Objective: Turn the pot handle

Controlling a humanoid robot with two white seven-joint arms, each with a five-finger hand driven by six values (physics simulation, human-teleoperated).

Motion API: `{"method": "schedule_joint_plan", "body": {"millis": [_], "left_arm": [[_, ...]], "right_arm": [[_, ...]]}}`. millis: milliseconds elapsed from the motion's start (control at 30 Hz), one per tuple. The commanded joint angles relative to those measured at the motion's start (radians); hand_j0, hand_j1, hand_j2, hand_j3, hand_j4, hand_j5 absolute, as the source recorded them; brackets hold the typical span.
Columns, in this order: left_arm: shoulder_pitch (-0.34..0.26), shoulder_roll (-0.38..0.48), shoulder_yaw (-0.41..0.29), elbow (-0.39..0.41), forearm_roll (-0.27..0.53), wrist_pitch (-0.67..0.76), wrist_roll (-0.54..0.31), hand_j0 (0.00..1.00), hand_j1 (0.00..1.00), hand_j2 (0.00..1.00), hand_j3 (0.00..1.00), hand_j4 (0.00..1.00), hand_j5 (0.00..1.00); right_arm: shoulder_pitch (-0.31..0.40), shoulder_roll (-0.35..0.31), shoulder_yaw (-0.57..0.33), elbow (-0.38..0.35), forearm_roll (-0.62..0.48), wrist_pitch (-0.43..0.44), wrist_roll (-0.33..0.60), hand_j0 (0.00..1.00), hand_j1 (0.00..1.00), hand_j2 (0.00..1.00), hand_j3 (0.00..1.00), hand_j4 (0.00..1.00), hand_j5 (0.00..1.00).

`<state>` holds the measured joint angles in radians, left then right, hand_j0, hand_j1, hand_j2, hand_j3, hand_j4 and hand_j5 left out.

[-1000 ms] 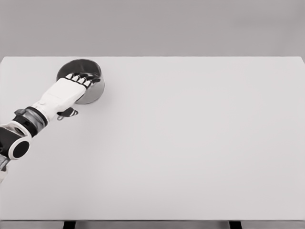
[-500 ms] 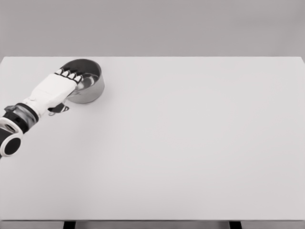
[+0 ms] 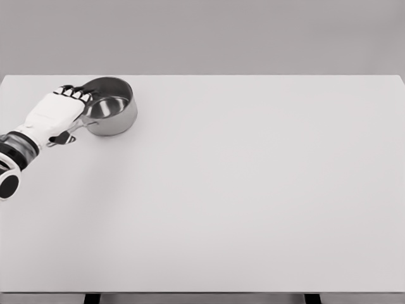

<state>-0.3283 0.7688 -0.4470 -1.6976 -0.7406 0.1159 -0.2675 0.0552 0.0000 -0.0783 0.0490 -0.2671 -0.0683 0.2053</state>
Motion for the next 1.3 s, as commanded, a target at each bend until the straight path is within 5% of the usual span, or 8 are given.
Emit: {"method": "schedule_joint_plan", "body": {"millis": [0,500,1267], "left_arm": [[0.000,0.001,0.001,0.027,-0.002,0.001,0.001,1.00,1.00,1.00,1.00,1.00,1.00],[-0.005,-0.008,0.056,0.133,0.003,0.001,0.001,1.00,1.00,1.00,1.00,1.00,1.00],[-0.118,-0.056,0.077,0.337,0.007,0.001,0.028,1.00,1.00,1.00,1.00,1.00,1.00]], "right_arm": [[0.000,0.000,0.000,0.000,0.000,-0.001,0.000,1.00,1.00,1.00,1.00,1.00,1.00],[0.000,0.000,0.000,0.000,0.000,0.001,0.000,1.00,1.00,1.00,1.00,1.00,1.00],[0.000,0.000,0.000,0.000,0.000,0.001,0.000,1.00,1.00,1.00,1.00,1.00,1.00]]}}
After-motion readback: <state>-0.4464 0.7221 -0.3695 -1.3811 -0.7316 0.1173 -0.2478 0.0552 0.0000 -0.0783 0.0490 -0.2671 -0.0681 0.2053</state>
